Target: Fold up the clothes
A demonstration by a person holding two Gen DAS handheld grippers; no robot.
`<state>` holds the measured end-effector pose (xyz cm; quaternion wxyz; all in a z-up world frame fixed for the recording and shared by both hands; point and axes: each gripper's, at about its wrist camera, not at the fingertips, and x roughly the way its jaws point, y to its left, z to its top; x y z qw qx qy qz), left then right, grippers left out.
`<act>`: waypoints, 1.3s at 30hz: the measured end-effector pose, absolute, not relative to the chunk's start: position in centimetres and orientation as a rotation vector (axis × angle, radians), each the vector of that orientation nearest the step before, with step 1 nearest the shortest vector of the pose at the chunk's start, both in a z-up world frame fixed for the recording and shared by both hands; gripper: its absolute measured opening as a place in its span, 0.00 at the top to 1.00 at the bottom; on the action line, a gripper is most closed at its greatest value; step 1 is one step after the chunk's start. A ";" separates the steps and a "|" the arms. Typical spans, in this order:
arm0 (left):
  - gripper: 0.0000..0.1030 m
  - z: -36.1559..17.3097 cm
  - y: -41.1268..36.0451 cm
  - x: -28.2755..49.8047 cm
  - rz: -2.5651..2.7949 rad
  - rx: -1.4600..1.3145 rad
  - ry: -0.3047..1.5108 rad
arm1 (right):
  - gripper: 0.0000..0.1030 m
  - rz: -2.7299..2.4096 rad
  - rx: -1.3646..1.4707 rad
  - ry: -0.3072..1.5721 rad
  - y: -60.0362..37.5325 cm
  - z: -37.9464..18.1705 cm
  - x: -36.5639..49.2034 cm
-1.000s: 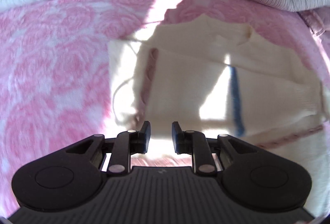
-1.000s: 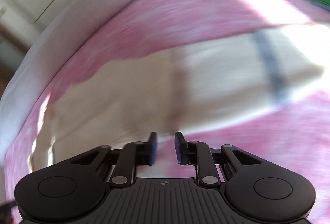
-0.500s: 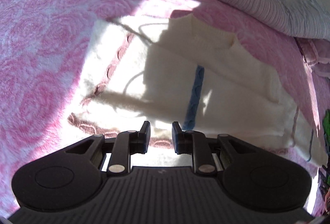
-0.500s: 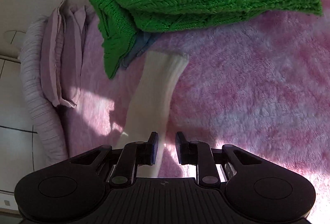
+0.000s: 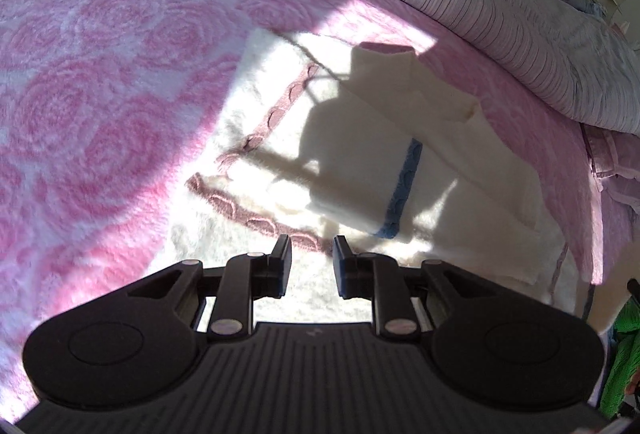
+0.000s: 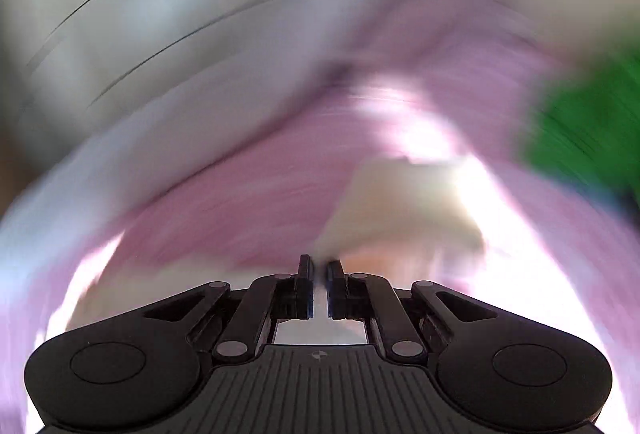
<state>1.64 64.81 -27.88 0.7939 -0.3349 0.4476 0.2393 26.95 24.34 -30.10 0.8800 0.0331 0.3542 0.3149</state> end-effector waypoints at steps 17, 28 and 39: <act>0.66 -32.6 59.1 4.3 0.311 -0.991 1.004 | 0.58 0.667 -0.324 1.148 28.9 -35.2 20.4; 0.96 -33.9 55.6 9.9 0.176 -0.903 1.025 | 0.58 0.240 0.118 1.260 19.6 -35.0 27.8; 0.96 -21.3 64.3 11.6 0.235 -0.313 0.749 | 0.58 0.305 0.106 1.230 22.7 -34.8 28.2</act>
